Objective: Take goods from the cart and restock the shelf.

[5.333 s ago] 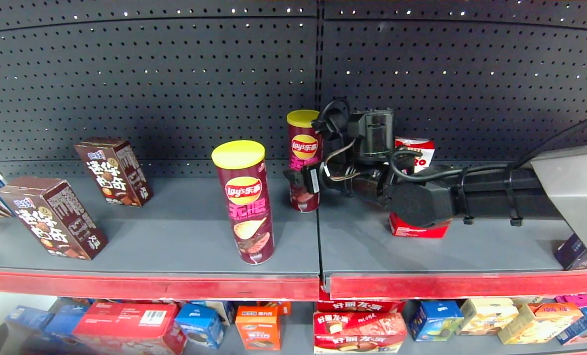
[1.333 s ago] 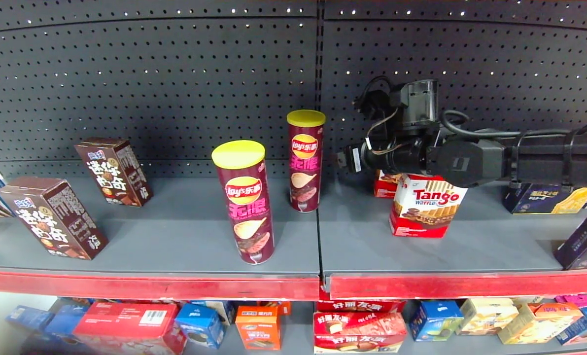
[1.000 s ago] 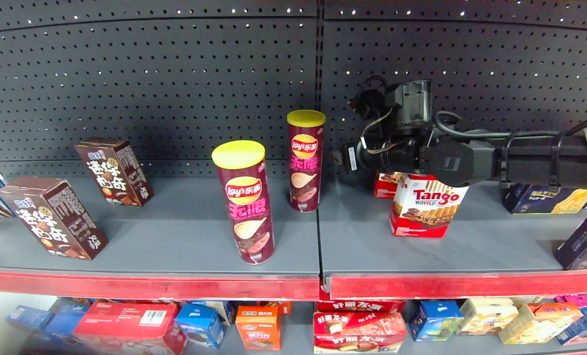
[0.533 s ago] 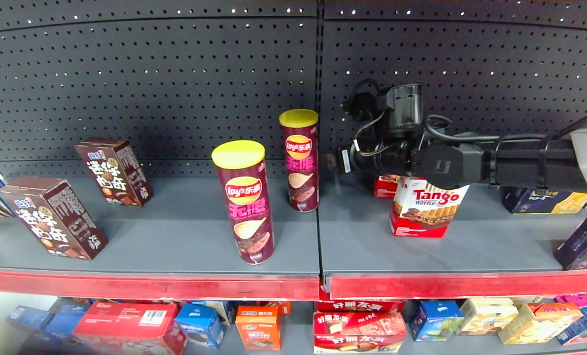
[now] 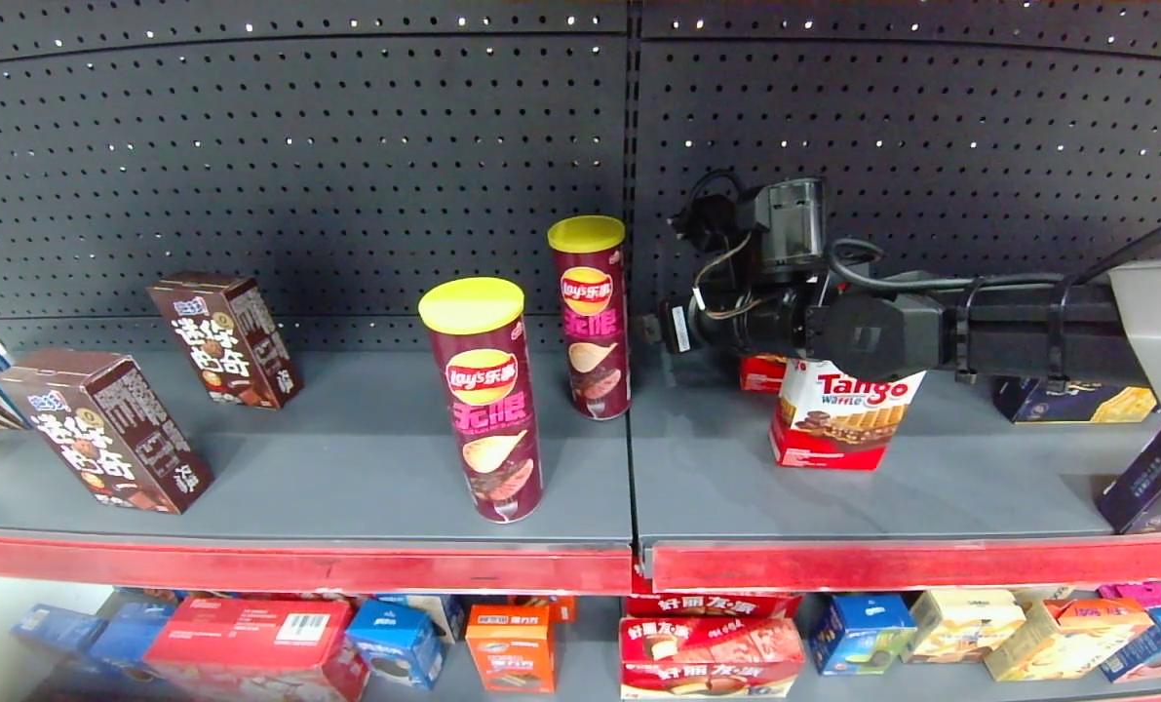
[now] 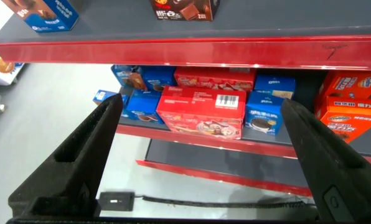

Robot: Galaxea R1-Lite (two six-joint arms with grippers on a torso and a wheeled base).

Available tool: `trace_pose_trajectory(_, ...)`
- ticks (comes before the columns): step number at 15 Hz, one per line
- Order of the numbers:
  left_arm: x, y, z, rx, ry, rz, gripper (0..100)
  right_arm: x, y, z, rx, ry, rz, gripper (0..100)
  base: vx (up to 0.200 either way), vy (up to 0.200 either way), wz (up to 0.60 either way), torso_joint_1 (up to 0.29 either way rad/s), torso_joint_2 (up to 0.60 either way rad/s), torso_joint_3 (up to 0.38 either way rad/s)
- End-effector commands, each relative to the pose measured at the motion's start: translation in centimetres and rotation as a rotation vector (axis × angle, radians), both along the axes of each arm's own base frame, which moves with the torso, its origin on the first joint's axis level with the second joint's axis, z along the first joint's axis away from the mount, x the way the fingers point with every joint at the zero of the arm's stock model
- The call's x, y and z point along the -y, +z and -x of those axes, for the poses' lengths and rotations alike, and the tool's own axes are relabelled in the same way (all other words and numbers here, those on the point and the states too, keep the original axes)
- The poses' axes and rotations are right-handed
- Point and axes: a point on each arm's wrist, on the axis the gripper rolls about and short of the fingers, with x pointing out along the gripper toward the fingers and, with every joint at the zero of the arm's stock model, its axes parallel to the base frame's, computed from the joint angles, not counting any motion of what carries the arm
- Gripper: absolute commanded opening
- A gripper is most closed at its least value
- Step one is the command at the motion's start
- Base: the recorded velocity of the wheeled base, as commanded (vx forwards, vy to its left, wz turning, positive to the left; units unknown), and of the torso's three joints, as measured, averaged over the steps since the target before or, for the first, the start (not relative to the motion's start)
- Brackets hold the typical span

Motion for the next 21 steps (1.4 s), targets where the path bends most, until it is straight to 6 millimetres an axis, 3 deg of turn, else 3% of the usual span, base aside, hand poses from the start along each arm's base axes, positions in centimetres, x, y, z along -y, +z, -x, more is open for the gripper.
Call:
trace_pose_trajectory(1, 0.0, 0.1, 0.0, 0.004, 0.0, 0.0, 100, 0.1, -0.5, -0.1, -0.012, -0.003, 0.008, 100, 0.0, 0.0, 0.0, 0.0, 0.0, 0.0)
trace_pose_trajectory(5, 0.0, 0.1, 0.0, 0.002, 0.0, 0.0, 100, 0.3, -1.2, -0.2, -0.032, -0.008, 0.022, 100, 0.0, 0.0, 0.0, 0.0, 0.0, 0.0)
trace_pose_trajectory(18, 0.0, 0.3, 0.0, 0.008, 0.001, -0.002, 100, 0.6, -0.2, 0.2, -0.013, -0.008, 0.01, 100, 0.0, 0.0, 0.0, 0.0, 0.0, 0.0)
trace_pose_trajectory(21, 0.0, 0.1, 0.0, 0.003, 0.0, -0.001, 100, 2.0, 2.2, 1.6, 0.019, -0.016, -0.015, 100, 0.0, 0.0, 0.0, 0.0, 0.0, 0.0)
